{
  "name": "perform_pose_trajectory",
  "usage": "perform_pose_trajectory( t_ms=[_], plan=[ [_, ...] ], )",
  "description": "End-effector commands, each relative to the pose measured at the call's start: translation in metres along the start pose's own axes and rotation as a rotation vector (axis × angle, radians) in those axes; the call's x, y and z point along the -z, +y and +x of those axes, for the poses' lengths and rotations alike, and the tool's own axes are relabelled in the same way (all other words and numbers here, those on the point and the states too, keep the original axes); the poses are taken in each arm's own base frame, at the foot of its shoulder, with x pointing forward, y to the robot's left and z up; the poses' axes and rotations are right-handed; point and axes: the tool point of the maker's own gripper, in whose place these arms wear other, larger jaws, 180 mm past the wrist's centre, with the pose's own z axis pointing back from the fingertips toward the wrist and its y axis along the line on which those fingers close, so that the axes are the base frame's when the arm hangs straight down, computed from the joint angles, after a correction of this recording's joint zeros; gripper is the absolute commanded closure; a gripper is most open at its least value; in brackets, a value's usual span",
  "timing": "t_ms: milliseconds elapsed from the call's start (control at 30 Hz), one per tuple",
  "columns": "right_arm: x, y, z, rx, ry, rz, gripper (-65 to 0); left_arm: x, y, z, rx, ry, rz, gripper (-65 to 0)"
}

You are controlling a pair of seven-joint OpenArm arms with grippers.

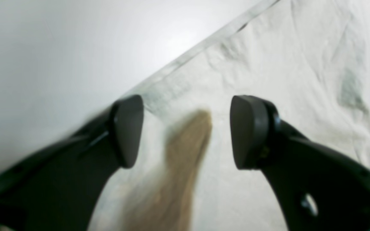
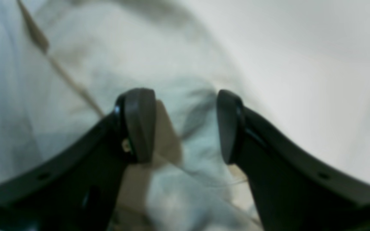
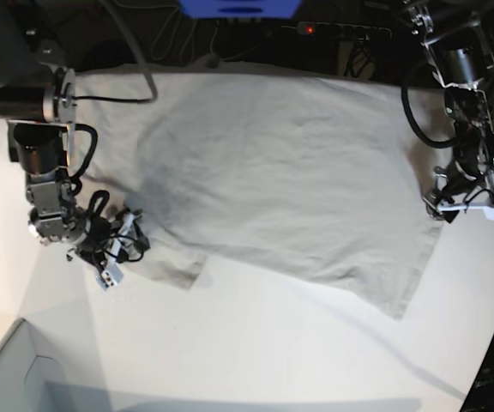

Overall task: Layout the t-shirt on the table in an organized manner, then fold the t-shirt properly
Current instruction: 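Slide the right gripper along the shirt side toward the hem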

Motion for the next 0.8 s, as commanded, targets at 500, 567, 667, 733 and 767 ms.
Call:
perform_pose_trajectory(
  t_ms=[500,567,667,733,767],
  plan=[
    [-0.003,-0.016,0.028,0.012,-0.091,-0.018,0.0,0.0,0.001,0.007,0.007,-0.016,0.006,-41.7],
    [-0.005,-0.031,0.034,0.014,-0.102,-0.091,0.0,0.0,0.001,0.01,0.007,-0.03,0.006,-41.7],
    [-0.008,-0.052,0.048,0.011,-0.124,-0.19,0.0,0.0,0.001,0.01,0.006,-0.031,0.005,-41.7],
    [-0.013,-0.067,0.052,0.04,-0.144,-0.255,0.0,0.0,0.0,0.009,0.001,-0.031,0.002,-41.7],
    [-0.016,-0.072,0.053,0.06,-0.154,-0.274,0.0,0.0,0.0,0.009,0.0,-0.031,0.001,-41.7]
  ],
)
